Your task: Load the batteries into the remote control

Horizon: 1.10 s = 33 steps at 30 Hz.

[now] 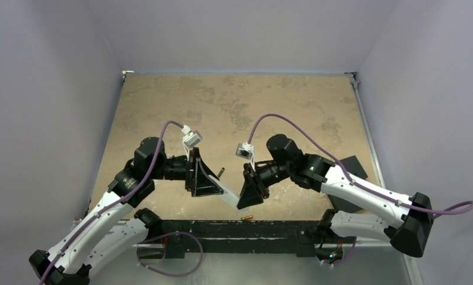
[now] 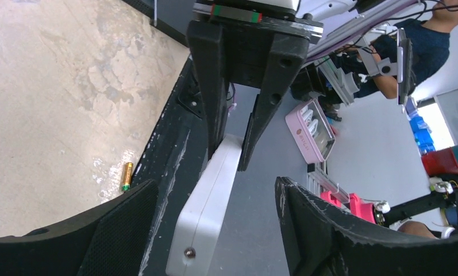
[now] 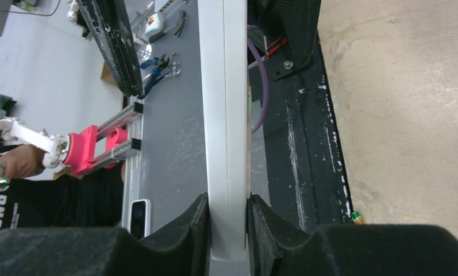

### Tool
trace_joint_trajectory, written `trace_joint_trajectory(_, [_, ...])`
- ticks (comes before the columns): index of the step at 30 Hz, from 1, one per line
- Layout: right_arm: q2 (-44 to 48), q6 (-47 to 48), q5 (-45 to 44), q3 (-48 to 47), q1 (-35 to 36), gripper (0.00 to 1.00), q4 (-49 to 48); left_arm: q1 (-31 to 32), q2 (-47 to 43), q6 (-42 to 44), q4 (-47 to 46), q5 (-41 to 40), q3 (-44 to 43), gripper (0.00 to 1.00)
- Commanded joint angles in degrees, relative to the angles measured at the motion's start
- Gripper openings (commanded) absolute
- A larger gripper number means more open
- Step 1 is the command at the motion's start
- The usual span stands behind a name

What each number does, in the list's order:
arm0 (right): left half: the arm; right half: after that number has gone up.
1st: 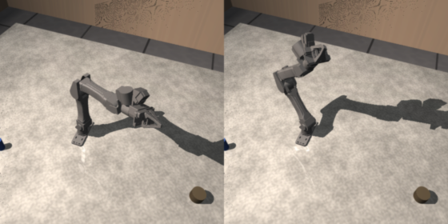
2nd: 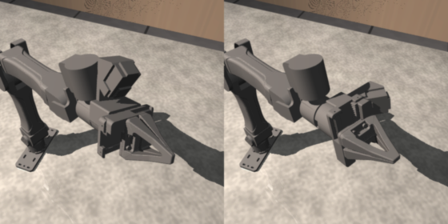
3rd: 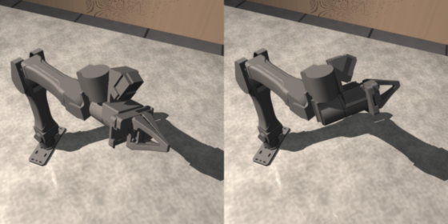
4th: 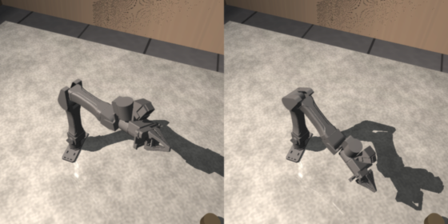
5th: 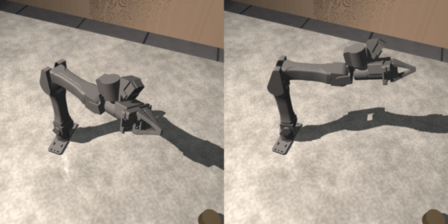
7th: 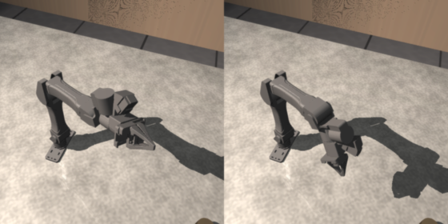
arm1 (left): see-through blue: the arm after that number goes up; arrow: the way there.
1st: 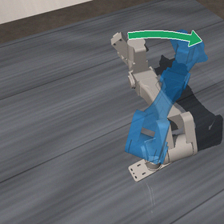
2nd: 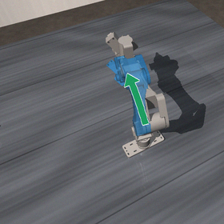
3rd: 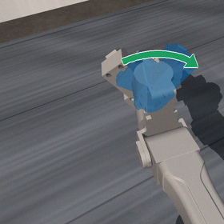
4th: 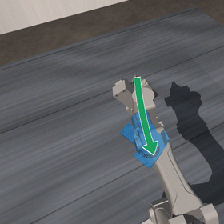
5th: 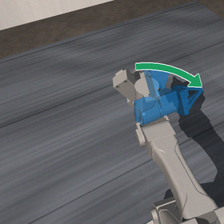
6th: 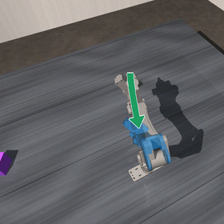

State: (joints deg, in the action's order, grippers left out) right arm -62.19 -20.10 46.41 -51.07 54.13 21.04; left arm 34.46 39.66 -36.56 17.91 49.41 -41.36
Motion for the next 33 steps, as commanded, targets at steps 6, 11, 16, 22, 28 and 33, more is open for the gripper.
trace_joint_trajectory(6, [-1.22, 0.83, 6.71, -1.62, -0.51, 0.00, -3.93, -0.27, -1.27, 4.30, 1.29, 6.08, -0.96, 0.62])
trace_joint_trajectory(11, [-2.52, 1.65, 7.15, -2.63, -0.63, 0.00, -2.60, -0.27, -1.78, 4.85, 2.04, 6.75, -0.61, 0.52])
trace_joint_trajectory(16, [-2.89, 2.17, 7.44, -3.25, -0.69, 0.00, -1.51, -0.28, -1.77, 6.07, 3.00, 7.24, -0.22, 0.39])
trace_joint_trajectory(22, [-2.75, 1.99, 7.56, -3.42, -0.69, 0.00, -1.27, -0.27, -1.87, 6.85, 3.49, 7.87, 0.13, 0.33])
trace_joint_trajectory(28, [-3.11, 2.60, 7.46, -4.24, -0.69, 0.00, -0.20, -0.27, -2.09, 6.69, 3.17, 8.07, 0.61, 0.24])
trace_joint_trajectory(33, [-3.68, 3.46, 7.08, -5.42, -0.69, 0.00, 1.32, -0.27, -2.13, 6.31, 2.80, 8.37, 1.10, 0.11])
